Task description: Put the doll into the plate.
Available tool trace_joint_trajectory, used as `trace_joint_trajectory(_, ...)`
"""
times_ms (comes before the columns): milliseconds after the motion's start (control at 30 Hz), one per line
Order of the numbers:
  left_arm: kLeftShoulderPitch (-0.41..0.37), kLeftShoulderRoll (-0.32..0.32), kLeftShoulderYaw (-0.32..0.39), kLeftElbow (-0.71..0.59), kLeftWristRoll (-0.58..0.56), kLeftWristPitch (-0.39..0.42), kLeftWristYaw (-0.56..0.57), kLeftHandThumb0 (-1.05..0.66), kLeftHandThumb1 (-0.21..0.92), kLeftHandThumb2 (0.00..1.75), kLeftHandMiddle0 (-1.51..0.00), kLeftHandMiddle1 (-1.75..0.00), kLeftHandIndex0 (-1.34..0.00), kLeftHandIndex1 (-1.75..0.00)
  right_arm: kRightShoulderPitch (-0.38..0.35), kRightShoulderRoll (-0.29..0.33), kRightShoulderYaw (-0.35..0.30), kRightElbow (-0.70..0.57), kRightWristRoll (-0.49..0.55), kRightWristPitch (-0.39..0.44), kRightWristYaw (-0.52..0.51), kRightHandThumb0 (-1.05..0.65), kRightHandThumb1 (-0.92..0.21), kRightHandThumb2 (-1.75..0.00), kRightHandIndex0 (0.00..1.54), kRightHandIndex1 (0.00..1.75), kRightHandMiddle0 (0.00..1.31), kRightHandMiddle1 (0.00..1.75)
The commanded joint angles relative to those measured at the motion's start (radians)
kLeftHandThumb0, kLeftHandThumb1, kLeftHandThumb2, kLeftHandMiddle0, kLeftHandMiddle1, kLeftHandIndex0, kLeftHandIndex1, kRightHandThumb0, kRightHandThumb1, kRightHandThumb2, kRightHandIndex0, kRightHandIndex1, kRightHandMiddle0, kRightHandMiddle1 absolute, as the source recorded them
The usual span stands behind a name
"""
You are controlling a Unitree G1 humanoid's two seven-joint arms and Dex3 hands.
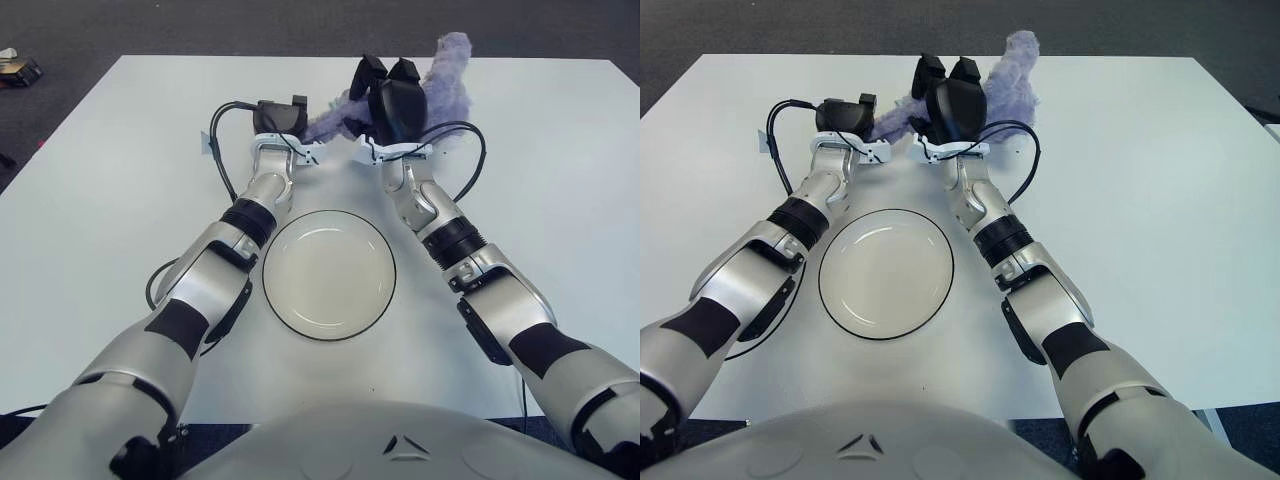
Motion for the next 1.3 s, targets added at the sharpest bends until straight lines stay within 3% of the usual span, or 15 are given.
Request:
trace_joint_trajectory(0,-0.033,0.013,0.005,-0.007,-0.028,-0.008,0.019,-0.05,0.74,0.50,-0.56,-1.49,-0.58,-1.08,0.010,0.002,-0.023,-0.051,0.026,0.012,0.056,0.40,-0.55,-1.01,0.43,1.75,0.49,1.75)
trace_joint_trajectory(100,-0.036,0.016,0.000,-0.007,-0.038,-0.008,0.022,-0.02,0.60,0.74,-0.55,-1.61,-0.59,-1.18,0.015,0.003,-0.031,-0.065,0.032,0.018,0.079,0.39,-0.57,-0.99,0.42,1.75,0.46,1.75)
trace_joint_trajectory(200,-0.038,0.018,-0.005,-0.005,-0.045,-0.007,0.024,-0.01,0.55,0.82,-0.54,-1.65,-0.60,-1.21,0.018,0.005,-0.034,-0.072,0.028,0.021,0.087,0.39,-0.57,-0.98,0.41,1.75,0.46,1.75)
trace_joint_trajectory(267,-0.049,0.014,0.008,0.009,-0.061,-0.014,0.051,-0.01,0.55,0.84,-0.54,-1.66,-0.60,-1.21,0.040,0.006,-0.063,-0.143,0.084,0.055,0.191,0.39,-0.58,-0.97,0.41,1.75,0.45,1.75)
trace_joint_trajectory(300,-0.053,0.012,0.011,0.016,-0.067,-0.018,0.064,-0.01,0.45,1.04,-0.57,-1.66,-0.50,-1.47,0.048,0.007,-0.073,-0.169,0.103,0.068,0.226,0.20,-0.56,-0.98,0.41,1.70,0.43,1.70)
trace_joint_trajectory(367,-0.057,0.011,0.010,0.026,-0.076,-0.023,0.081,-0.01,0.40,1.14,-0.59,-1.65,-0.45,-1.61,0.057,0.008,-0.081,-0.196,0.117,0.083,0.260,0.10,-0.55,-0.98,0.41,1.68,0.42,1.67)
trace_joint_trajectory(500,-0.068,0.007,0.005,0.062,-0.090,-0.038,0.115,0.00,0.35,1.24,-0.62,-1.63,-0.42,-1.72,0.076,0.010,-0.097,-0.240,0.137,0.104,0.310,0.02,-0.57,-0.93,0.42,1.63,0.42,1.62)
trace_joint_trajectory(700,-0.077,0.007,-0.004,0.082,-0.104,-0.044,0.129,0.00,0.33,1.26,-0.63,-1.62,-0.42,-1.74,0.081,0.012,-0.101,-0.255,0.133,0.114,0.326,0.00,-0.57,-0.91,0.42,1.62,0.42,1.60)
trace_joint_trajectory(733,-0.076,0.015,-0.007,0.096,-0.108,-0.077,0.145,0.00,0.33,1.27,-0.63,-1.62,-0.42,-1.74,0.098,0.014,-0.135,-0.311,0.192,0.153,0.394,0.00,-0.57,-0.91,0.42,1.62,0.42,1.60)
trace_joint_trajectory(767,-0.075,0.021,-0.010,0.107,-0.111,-0.102,0.158,0.00,0.32,1.27,-0.64,-1.62,-0.43,-1.74,0.112,0.016,-0.160,-0.353,0.237,0.183,0.445,0.00,-0.70,-0.71,0.39,1.58,0.39,1.56)
trace_joint_trajectory(800,-0.071,0.036,-0.013,0.119,-0.115,-0.140,0.174,0.00,0.32,1.28,-0.64,-1.61,-0.43,-1.75,0.122,0.013,-0.186,-0.397,0.282,0.217,0.501,0.00,-0.74,-0.64,0.38,1.57,0.38,1.55)
trace_joint_trajectory(933,-0.062,0.079,-0.018,0.160,-0.122,-0.246,0.228,0.00,0.30,1.29,-0.66,-1.61,-0.43,-1.75,0.134,-0.006,-0.223,-0.472,0.350,0.287,0.600,0.00,-0.88,-0.41,0.34,1.53,0.34,1.51)
trace_joint_trajectory(1167,-0.070,0.098,-0.028,0.215,-0.128,-0.321,0.282,0.00,0.30,1.30,-0.66,-1.61,-0.44,-1.75,0.137,-0.019,-0.234,-0.511,0.374,0.331,0.645,-0.01,-0.92,-0.38,0.32,1.53,0.31,1.52)
trace_joint_trajectory(1267,-0.046,0.162,-0.066,0.248,-0.087,-0.441,0.443,0.00,0.30,1.32,-0.64,-1.66,-0.43,-1.75,0.140,-0.052,-0.313,-0.504,0.462,0.268,0.679,-0.01,-0.92,-0.38,0.35,1.57,0.27,1.48)
